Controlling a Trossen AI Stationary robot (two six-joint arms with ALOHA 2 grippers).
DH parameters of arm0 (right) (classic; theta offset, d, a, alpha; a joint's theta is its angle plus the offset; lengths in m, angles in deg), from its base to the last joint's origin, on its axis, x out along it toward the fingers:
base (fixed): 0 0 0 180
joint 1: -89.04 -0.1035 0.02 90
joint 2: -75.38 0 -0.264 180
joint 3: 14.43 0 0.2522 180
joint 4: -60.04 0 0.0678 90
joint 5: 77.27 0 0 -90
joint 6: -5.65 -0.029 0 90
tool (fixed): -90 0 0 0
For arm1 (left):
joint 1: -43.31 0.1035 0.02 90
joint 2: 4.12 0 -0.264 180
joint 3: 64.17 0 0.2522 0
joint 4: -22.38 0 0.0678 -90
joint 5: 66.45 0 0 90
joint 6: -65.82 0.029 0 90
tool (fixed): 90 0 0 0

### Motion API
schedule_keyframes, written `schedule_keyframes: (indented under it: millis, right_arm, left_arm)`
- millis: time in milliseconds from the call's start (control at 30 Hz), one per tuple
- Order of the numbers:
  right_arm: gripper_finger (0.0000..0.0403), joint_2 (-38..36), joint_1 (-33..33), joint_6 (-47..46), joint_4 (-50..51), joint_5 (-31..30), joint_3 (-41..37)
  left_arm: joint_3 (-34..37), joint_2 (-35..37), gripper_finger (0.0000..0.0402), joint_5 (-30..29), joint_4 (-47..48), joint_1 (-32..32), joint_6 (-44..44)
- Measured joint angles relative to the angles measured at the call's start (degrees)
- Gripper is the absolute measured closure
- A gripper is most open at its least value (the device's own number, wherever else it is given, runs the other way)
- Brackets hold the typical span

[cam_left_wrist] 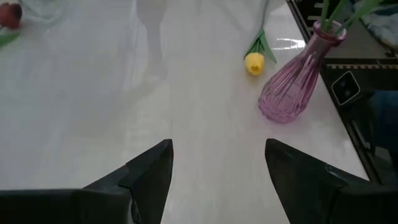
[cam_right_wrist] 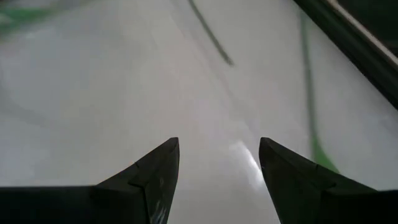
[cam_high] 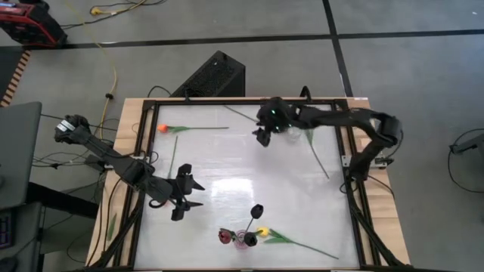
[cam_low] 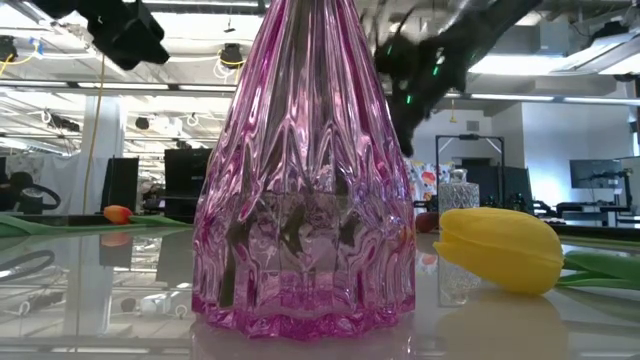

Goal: Sort flowers into vase by color
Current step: Put the dark red tulip into the pink vase

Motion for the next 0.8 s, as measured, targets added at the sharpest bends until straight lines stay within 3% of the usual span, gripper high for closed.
schedule_keyframes:
  millis: [400,567,800]
  right_arm:
    - [0.0155,18.05,7.02,10.0,13.83,-0.4,14.94]
    - [0.0155,21.92,6.87,13.89,19.02,-7.01,21.53]
    - [0.0155,23.7,8.6,16.33,22.47,-8.42,24.54]
  left_arm:
    - [0.73,0.0,0.0159,-1.33,-0.55,0.87,-1.2]
    - [0.73,0.0,0.0159,-1.57,-0.54,2.24,0.93]
    - [0.73,-0.02,0.0159,-1.27,-3.45,5.77,8.28]
